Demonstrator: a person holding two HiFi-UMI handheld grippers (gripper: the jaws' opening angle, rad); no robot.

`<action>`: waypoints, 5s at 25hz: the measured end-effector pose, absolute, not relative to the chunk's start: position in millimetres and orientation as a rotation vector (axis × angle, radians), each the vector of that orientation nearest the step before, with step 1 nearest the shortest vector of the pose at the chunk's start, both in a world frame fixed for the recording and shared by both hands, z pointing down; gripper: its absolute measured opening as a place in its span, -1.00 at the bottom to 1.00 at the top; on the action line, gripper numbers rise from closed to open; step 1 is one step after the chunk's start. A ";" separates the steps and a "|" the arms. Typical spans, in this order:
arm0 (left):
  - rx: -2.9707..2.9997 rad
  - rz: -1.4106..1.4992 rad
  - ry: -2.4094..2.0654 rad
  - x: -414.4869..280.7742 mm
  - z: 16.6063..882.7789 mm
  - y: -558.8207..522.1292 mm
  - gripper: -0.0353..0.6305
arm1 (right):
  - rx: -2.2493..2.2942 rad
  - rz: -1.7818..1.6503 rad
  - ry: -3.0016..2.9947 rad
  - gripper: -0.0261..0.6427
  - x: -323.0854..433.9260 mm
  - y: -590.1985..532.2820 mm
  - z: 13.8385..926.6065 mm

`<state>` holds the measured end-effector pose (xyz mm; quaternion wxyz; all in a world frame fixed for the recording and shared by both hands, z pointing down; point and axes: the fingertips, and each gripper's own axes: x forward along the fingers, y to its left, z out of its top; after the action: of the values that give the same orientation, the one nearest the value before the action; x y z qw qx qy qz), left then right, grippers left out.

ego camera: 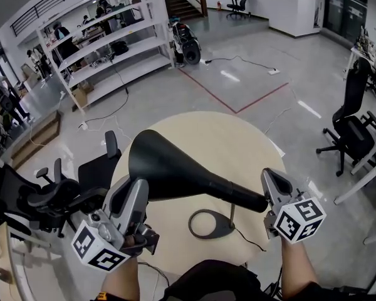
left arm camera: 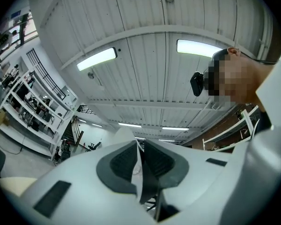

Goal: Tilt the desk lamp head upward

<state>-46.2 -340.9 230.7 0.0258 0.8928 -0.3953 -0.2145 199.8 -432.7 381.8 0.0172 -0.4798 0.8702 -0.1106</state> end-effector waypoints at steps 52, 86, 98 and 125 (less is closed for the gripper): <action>2.730 -0.823 -1.522 -127.2 225.4 -279.5 -0.63 | -1.854 -0.212 2.582 -0.89 166.9 -378.0 405.2; 2.693 0.079 -1.202 -41.5 510.3 -177.3 -0.63 | -2.086 -0.319 2.590 -0.89 93.9 -168.5 506.4; 2.613 0.212 -1.473 100.7 505.3 -60.0 -0.75 | -1.868 -0.383 2.727 -0.89 217.5 -59.9 527.6; 2.299 0.277 -1.902 5.2 543.0 166.3 -0.75 | -1.481 -0.264 2.990 -0.89 113.6 119.6 542.1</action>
<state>5.2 166.3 543.0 0.0725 0.7651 -0.6331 0.0921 113.6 119.6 542.1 -0.1025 -0.4402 0.8886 -0.0786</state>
